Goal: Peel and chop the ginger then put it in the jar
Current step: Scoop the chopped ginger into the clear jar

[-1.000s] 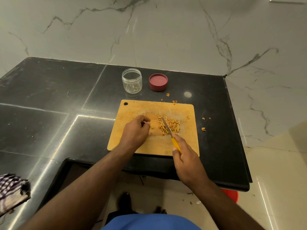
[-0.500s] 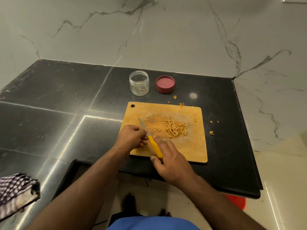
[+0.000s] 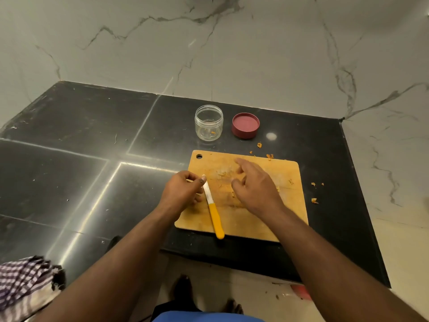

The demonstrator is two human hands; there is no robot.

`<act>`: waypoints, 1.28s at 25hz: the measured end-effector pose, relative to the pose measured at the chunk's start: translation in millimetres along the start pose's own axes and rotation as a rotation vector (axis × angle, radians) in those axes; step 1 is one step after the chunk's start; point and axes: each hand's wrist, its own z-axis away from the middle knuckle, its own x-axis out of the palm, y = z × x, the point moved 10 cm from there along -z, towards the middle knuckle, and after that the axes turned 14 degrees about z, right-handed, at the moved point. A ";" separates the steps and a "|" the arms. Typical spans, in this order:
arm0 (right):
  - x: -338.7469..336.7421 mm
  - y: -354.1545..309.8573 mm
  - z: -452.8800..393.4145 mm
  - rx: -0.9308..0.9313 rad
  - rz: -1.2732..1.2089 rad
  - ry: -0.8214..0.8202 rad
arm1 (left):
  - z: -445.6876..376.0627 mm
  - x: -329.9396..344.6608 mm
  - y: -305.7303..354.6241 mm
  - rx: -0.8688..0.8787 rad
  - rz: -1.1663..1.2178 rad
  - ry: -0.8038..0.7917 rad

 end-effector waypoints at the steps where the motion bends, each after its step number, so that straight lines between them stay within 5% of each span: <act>1: -1.9 -7.9 -18.8 -0.021 0.022 0.019 | -4.8 0.4 1.8 -0.014 0.064 -0.010; 9: 4.9 -53.6 -129.2 -0.072 0.160 0.070 | -45.2 -18.5 2.8 -0.061 0.217 0.023; 13: 49.4 -43.3 -117.3 -0.036 0.174 -0.144 | -56.8 -17.6 -0.8 -0.062 0.215 -0.014; 18: 1.1 -53.0 -142.5 -0.092 0.226 0.142 | -64.8 -5.2 10.8 -0.054 0.258 -0.056; 23: 33.0 -55.2 -175.5 -0.079 0.312 -0.103 | -65.8 -8.8 8.9 -0.098 0.359 -0.080; 32: -23.8 -71.9 -105.4 -0.126 -0.012 0.175 | -73.1 -13.7 21.5 -0.275 0.782 -0.149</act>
